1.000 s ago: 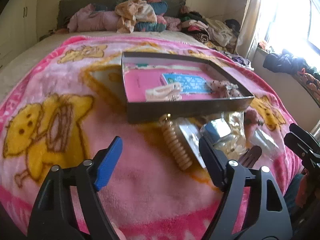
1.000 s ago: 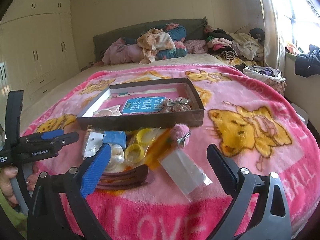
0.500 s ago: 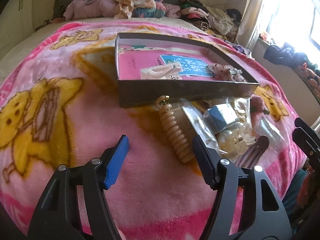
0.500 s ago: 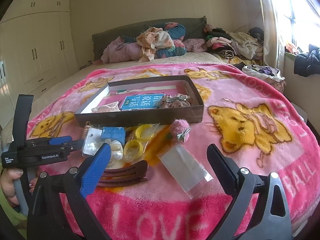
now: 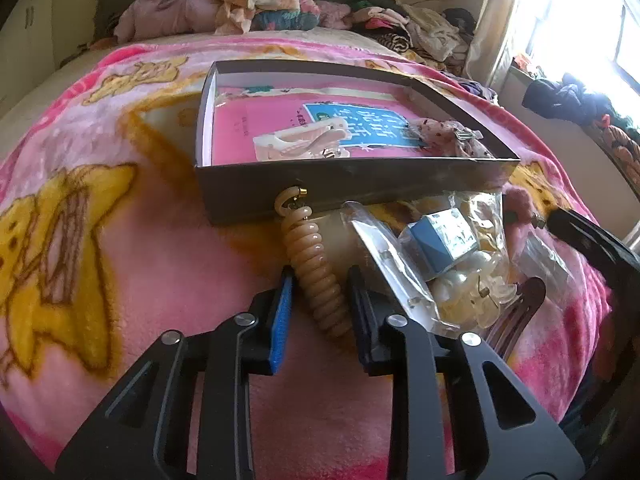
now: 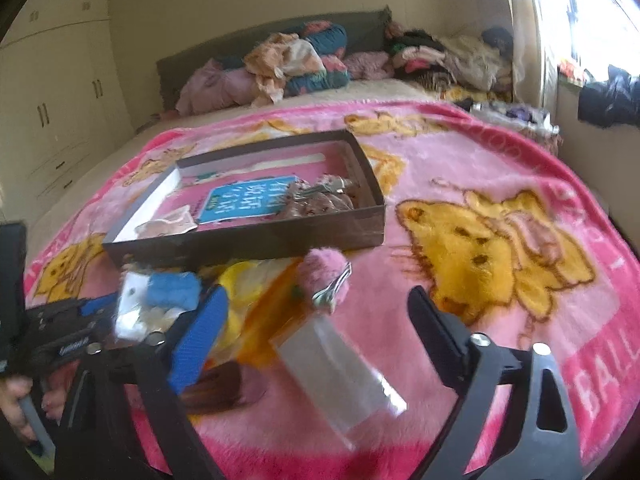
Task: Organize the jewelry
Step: 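Grasp the coiled hair tie with the left tool while the right tool grasps the pink pompom clip, then carry the hair tie into the box while the right tool carries the pompom clip there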
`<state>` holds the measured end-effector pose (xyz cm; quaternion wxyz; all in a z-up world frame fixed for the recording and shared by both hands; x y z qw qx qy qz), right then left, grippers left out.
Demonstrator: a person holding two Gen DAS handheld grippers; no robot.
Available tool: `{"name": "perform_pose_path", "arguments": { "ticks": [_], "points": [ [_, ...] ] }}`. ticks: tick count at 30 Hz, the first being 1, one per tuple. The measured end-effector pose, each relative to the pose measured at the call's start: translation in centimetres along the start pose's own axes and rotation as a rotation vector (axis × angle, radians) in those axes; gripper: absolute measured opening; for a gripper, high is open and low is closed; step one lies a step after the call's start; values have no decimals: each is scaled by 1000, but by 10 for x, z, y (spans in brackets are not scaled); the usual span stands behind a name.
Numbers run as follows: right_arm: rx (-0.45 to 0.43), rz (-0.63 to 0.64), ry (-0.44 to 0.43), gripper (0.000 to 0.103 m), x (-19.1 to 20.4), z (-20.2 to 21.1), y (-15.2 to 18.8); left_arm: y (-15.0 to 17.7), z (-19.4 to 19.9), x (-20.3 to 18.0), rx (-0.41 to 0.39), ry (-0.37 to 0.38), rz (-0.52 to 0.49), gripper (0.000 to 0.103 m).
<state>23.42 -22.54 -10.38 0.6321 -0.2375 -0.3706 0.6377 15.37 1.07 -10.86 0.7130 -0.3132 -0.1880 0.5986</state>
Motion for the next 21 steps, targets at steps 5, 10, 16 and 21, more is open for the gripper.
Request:
{"name": "perform_pose_path", "arguments": {
  "ticks": [5,10,16,21],
  "points": [
    [55,-27,-7,59,-8,-21,-3,0,3,2,-11,11,1,17],
    [96,-15,-36,33,-5,-37,-4,-2,6,8,-19,5,12,12],
    [73,-23,-47,26,-5,-32,-4,-3,12,15,-23,2,18,11],
    [25,-33,-47,26,-10,-16,-4,-6,19,17,-39,3,24,11]
  ]
}}
Point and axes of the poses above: each gripper's, at about its wrist camera, not at the fingertips, and z roughly against the way its jaws point, x to its left, y to its underside, the point moved 4 cm from there along -z, roughly the way its jaws point, and after that the axes turned 4 degrees about -z, right-handed, at the moved point
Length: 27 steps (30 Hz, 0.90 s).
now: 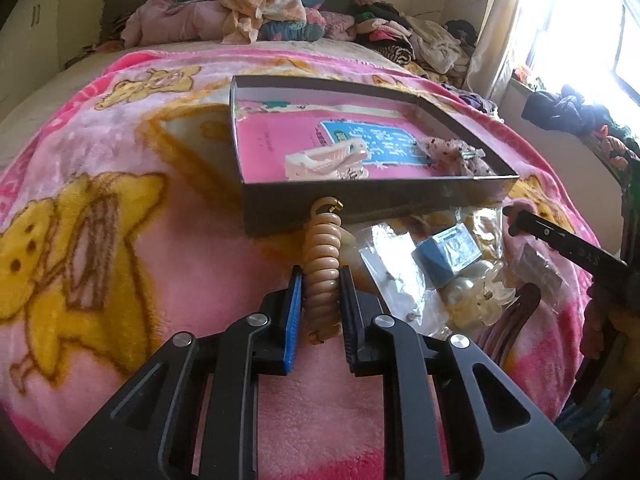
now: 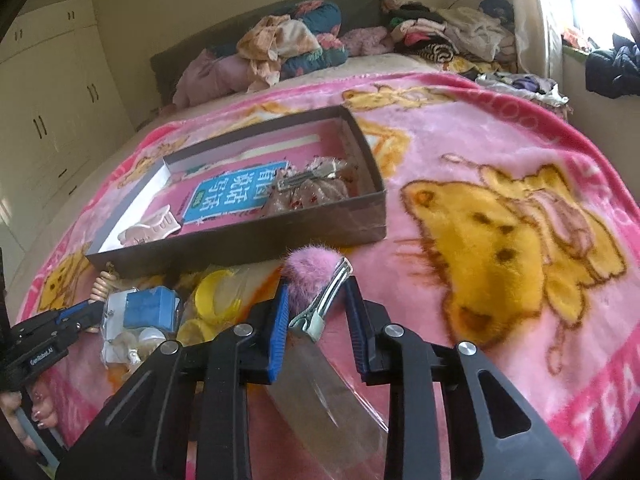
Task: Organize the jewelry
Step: 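Carry the hair tie into the box while the right tool carries the pompom clip there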
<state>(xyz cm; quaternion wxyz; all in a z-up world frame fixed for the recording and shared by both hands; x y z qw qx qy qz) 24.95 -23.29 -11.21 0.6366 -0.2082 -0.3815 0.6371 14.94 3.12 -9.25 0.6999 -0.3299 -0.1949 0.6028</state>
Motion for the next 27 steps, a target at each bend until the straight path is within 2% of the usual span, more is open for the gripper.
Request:
{"name": "perform_pose_path", "arguments": {
  "ticks": [18,27],
  "points": [
    [-88,-44,-26,26,-10,37,-4,-42,37,-13,-131,23,-22,11],
    [-110,-51,-31,26,-12,39,-18,-71,22,-28,-160,46,-30,11]
  ]
}}
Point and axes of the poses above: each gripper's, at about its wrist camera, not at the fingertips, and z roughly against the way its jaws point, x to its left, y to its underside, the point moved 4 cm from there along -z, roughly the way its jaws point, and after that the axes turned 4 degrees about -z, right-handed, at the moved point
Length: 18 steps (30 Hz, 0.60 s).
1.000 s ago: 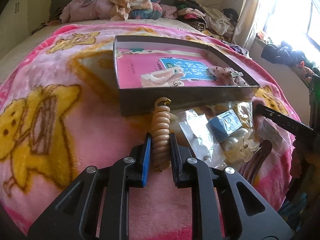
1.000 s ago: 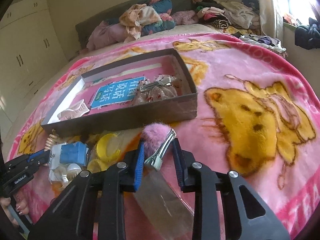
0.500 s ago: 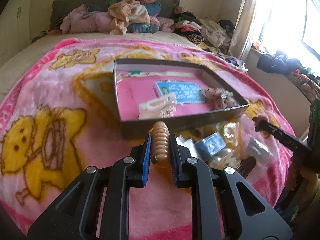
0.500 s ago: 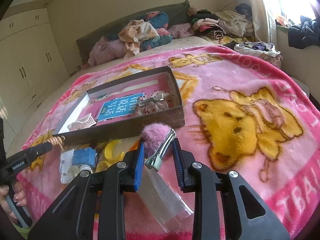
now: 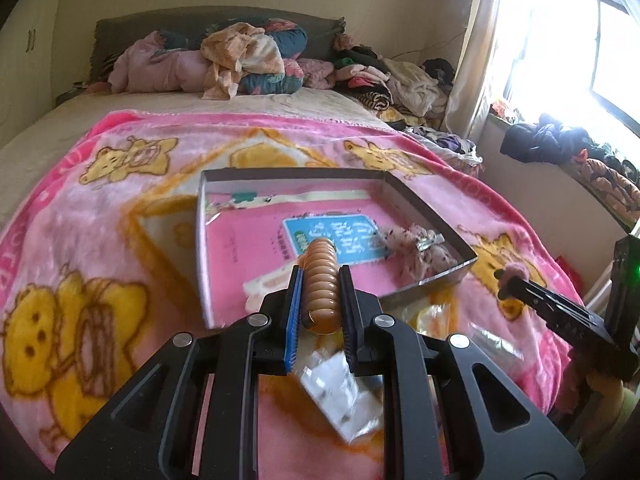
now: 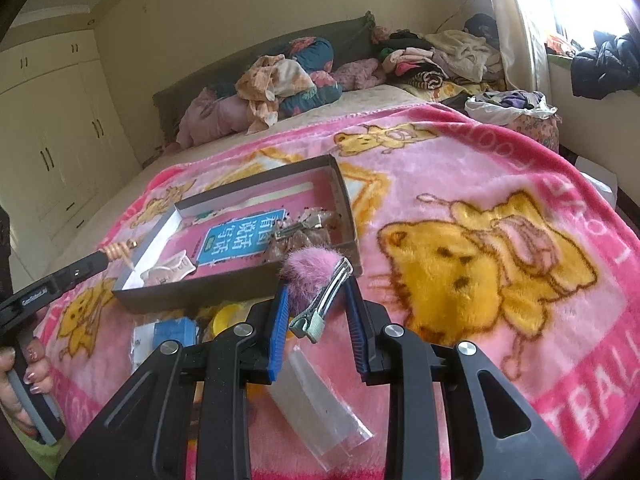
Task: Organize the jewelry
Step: 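Carry the hair tie into the box while the right tool carries the pompom clip there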
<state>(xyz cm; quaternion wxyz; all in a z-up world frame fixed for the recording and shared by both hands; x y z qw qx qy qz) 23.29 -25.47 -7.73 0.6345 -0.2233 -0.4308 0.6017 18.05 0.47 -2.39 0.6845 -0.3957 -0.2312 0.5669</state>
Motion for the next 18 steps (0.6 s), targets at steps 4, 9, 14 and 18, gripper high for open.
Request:
{"name": "perform_pose_path", "arguments": {
  "ticks": [4,9,14,18],
  "points": [
    [-4,7,-2,26,2,-3,-7,-9,-15,-5,1,13,4,11],
    [-6,18,-6,26,5,-9,-15,-18,-33,-13,6,29,6,11],
    [-12,33,-2,26,7,-15,-24,-25,-51,-22,12,32,-16,11],
    [-15,47,-2,26,10,-21,-32,-30,-63,-26,23,35,-26,11]
  ]
}}
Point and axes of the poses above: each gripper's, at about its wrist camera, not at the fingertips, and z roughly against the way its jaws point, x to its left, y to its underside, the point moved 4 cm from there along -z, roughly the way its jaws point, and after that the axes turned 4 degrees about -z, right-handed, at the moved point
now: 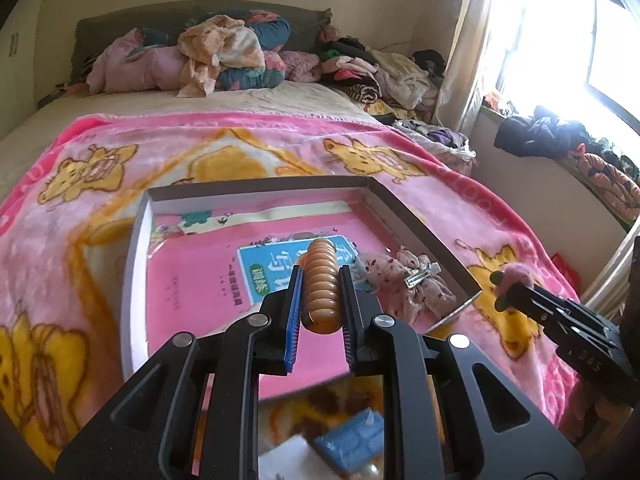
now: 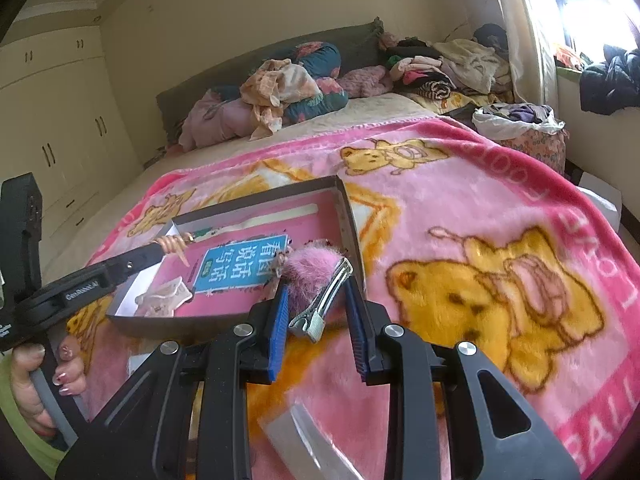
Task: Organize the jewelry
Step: 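Carry the hair tie into the box while the right tool carries the pompom clip there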
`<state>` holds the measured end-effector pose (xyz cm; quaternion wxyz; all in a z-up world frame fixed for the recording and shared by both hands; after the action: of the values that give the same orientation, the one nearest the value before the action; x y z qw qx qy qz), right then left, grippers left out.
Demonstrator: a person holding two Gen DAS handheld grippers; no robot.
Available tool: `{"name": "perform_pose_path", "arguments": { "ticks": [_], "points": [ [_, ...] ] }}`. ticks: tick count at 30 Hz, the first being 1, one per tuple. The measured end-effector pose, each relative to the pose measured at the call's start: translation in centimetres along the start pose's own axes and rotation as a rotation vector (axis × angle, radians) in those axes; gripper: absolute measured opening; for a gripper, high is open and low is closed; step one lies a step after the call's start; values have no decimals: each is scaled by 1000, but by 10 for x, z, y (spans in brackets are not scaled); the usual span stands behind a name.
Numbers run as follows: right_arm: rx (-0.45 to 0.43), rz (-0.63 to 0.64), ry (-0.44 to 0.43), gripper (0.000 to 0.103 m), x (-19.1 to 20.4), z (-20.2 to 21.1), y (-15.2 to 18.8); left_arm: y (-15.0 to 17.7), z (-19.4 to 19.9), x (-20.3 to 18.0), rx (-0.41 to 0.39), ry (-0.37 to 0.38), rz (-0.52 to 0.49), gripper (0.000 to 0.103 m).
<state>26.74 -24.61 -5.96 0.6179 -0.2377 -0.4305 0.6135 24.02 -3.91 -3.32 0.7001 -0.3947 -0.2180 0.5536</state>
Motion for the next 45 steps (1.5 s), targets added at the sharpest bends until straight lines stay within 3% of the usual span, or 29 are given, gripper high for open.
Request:
{"name": "perform_pose_path", "arguments": {
  "ticks": [14,35,42,45],
  "points": [
    [41,60,7,26,6,-40,-31,-5,-35,-6,56,39,-7,11],
    [170,83,47,27,2,-112,-36,17,-57,-11,150,100,-46,11],
    [185,56,44,31,-4,-116,-35,20,-57,-8,156,90,-52,11],
    [174,53,34,40,-5,-111,-33,21,-57,-7,155,86,-53,11]
  ]
}}
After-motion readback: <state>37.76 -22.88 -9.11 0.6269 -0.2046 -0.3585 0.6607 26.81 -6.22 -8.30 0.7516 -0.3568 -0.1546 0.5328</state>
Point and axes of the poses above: each gripper's, at about its wrist camera, not at the fingertips, and z roughly against the way its jaws point, x to its left, y to its underside, the point moved 4 cm from there along -z, roughly the way its jaws point, and after that the axes turned 4 degrees about -z, right-handed, at the moved point
